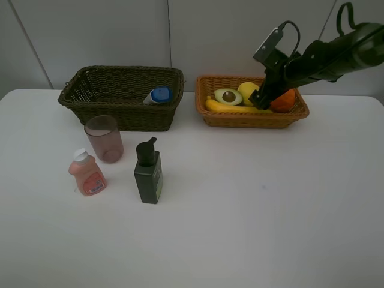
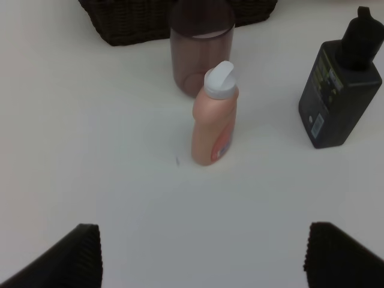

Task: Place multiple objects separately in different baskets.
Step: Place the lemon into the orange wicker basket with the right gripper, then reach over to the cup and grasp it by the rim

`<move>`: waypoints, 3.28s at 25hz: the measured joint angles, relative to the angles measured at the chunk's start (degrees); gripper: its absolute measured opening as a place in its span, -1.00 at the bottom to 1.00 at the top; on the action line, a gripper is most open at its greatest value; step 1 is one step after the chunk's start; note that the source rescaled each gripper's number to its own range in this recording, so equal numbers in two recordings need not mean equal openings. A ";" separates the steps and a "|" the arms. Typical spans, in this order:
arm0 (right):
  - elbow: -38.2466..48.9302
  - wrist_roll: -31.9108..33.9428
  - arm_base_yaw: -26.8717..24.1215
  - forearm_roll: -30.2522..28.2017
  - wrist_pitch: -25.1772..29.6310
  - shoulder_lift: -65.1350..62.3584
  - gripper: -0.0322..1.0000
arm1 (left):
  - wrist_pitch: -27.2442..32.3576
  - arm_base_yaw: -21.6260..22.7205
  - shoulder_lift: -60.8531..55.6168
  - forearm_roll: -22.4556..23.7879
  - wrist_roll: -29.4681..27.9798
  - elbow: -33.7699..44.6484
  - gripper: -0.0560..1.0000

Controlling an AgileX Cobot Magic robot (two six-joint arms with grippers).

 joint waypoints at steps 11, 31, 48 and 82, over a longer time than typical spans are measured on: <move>0.00 0.00 0.00 -0.28 0.05 -0.23 0.84 | 0.00 0.00 0.00 0.00 0.00 0.00 0.82; 0.00 0.00 0.00 3.20 0.20 -0.23 0.97 | 0.00 0.00 0.00 0.00 0.02 0.00 0.82; 0.00 2.05 0.00 9.07 17.15 -12.55 1.00 | 0.00 0.00 0.00 0.00 0.02 0.00 0.82; 18.09 41.65 0.00 -3.42 52.93 -51.56 1.00 | 0.00 0.00 0.00 0.00 0.02 0.00 0.82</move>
